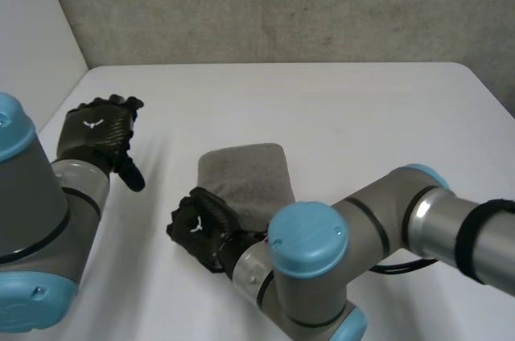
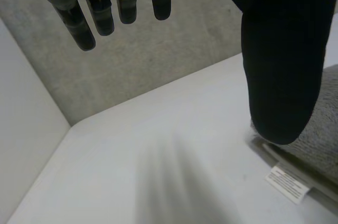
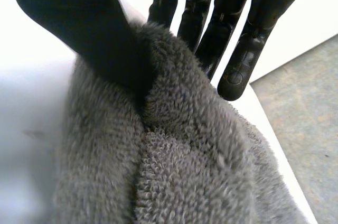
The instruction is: Fold the towel.
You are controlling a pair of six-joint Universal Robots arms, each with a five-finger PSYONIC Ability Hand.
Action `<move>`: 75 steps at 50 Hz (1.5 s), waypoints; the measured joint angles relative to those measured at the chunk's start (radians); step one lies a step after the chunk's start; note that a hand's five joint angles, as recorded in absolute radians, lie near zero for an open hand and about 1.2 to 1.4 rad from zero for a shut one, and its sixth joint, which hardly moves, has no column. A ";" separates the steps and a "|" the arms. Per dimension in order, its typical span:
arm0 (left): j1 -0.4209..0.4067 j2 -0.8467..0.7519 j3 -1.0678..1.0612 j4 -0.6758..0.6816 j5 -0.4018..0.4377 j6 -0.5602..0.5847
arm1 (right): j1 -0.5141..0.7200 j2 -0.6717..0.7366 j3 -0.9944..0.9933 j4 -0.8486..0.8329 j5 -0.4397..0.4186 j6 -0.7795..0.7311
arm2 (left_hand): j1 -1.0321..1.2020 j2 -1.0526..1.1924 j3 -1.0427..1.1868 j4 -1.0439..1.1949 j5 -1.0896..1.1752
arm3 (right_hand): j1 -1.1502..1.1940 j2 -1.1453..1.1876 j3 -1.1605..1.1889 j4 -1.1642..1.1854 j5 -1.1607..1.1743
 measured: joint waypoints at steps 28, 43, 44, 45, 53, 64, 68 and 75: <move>-0.170 -0.311 0.345 -0.140 0.126 -0.160 | -0.319 -0.265 -0.001 0.349 0.065 0.724 | 0.002 0.013 0.009 0.010 0.000 | -0.603 -0.775 -0.805 -0.805 -0.792; -0.192 -0.550 0.445 -0.270 0.067 -0.229 | -0.347 -0.007 -0.148 0.406 -0.054 0.782 | 0.000 0.012 0.009 0.010 0.000 | -0.603 -0.775 -0.805 -0.805 -0.792; -0.190 -0.552 0.440 -0.269 0.062 -0.227 | -0.346 -0.001 -0.152 0.405 -0.050 0.771 | 0.000 0.011 0.009 0.010 0.000 | -0.603 -0.775 -0.805 -0.805 -0.792; -0.188 -0.552 0.436 -0.268 0.059 -0.224 | -0.345 0.003 -0.154 0.404 -0.048 0.763 | 0.000 0.010 0.009 0.010 0.000 | -0.603 -0.775 -0.805 -0.805 -0.793; -0.181 -0.524 0.382 -0.259 0.040 -0.165 | -0.330 0.006 -0.174 0.405 0.015 0.619 | -0.010 0.003 0.004 0.006 0.000 | -0.603 -0.775 -0.805 -0.805 -0.802; -0.174 -0.285 0.420 -0.272 0.049 -0.140 | -0.394 -0.271 -0.156 0.405 0.095 0.627 | -0.010 0.003 0.004 0.004 0.000 | -0.603 -0.775 -0.805 -0.805 -0.803; -0.128 -0.165 0.457 -0.302 0.053 -0.140 | -0.465 -0.408 -0.153 0.411 0.150 0.660 | -0.010 0.003 0.004 0.004 0.000 | -0.603 -0.775 -0.805 -0.805 -0.803; 0.043 0.023 0.540 -0.435 0.119 -0.149 | -0.568 -0.608 -0.142 0.452 0.272 0.683 | -0.010 0.003 0.004 0.004 0.000 | -0.603 -0.775 -0.805 -0.805 -0.804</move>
